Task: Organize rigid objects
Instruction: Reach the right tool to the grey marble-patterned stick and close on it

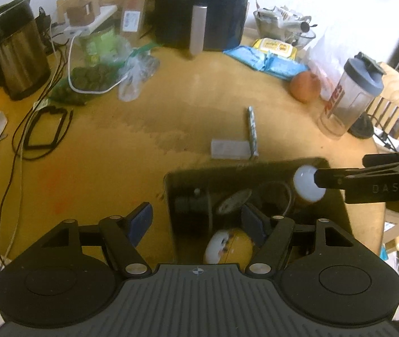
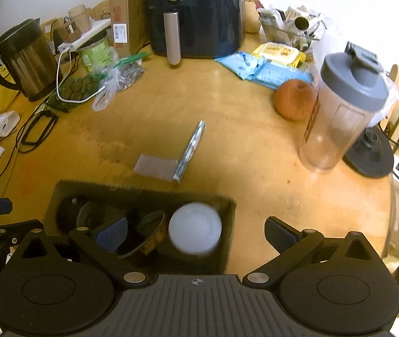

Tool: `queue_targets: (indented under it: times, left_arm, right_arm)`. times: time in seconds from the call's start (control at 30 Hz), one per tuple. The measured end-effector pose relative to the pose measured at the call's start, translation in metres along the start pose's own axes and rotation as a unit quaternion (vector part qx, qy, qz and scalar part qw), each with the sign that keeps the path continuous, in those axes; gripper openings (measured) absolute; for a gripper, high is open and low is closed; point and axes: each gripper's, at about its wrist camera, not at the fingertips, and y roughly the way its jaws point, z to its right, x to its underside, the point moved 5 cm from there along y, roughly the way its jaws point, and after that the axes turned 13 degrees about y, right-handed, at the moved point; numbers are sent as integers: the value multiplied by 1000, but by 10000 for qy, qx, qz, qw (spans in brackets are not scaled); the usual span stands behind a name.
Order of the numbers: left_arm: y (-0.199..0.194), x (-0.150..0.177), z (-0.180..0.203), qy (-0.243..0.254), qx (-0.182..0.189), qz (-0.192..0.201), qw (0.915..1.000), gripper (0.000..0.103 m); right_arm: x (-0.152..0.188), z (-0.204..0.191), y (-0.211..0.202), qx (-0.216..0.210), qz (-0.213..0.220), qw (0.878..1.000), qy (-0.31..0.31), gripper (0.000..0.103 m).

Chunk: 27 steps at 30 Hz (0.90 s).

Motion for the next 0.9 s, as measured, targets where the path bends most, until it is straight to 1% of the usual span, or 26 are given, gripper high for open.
queue_targets:
  times: [0.13, 0.23, 0.3, 0.43, 0.6, 0.63, 0.77, 0.87, 0.9]
  left_arm:
    - [1, -10, -1, -9, 26, 100, 9999, 69]
    - [2, -15, -3, -49, 43, 142, 9999, 69]
    - [3, -16, -4, -89, 47, 146, 9998, 69]
    - [4, -16, -5, -147, 61, 134, 9998, 69]
    - [4, -13, -7, -232, 58, 99, 9997, 69]
    - [4, -12, -8, -253, 56, 88, 9996, 69]
    - [2, -10, -10, -341, 8, 56, 9994, 69]
    - [0, -8, -11, -414, -54, 51, 9991, 69]
    - [-1, -6, -12, -450, -80, 46, 9989, 69]
  right_arm:
    - [-17, 1, 8, -61, 25, 9999, -124, 103]
    - [-27, 1, 17, -100, -24, 9997, -215, 101]
    - [-33, 1, 24, -123, -80, 9995, -295, 93]
    - [-44, 0, 39, -232, -148, 9989, -386, 89]
    - [-54, -6, 59, -415, -315, 9972, -528, 76]
    - [-55, -7, 63, -449, -341, 9969, -558, 75]
    - [-62, -12, 80, -578, -495, 9951, -631, 63]
    - [-68, -16, 92, -649, -564, 9938, -700, 59]
    - [-70, -18, 96, -678, -596, 9933, -726, 56]
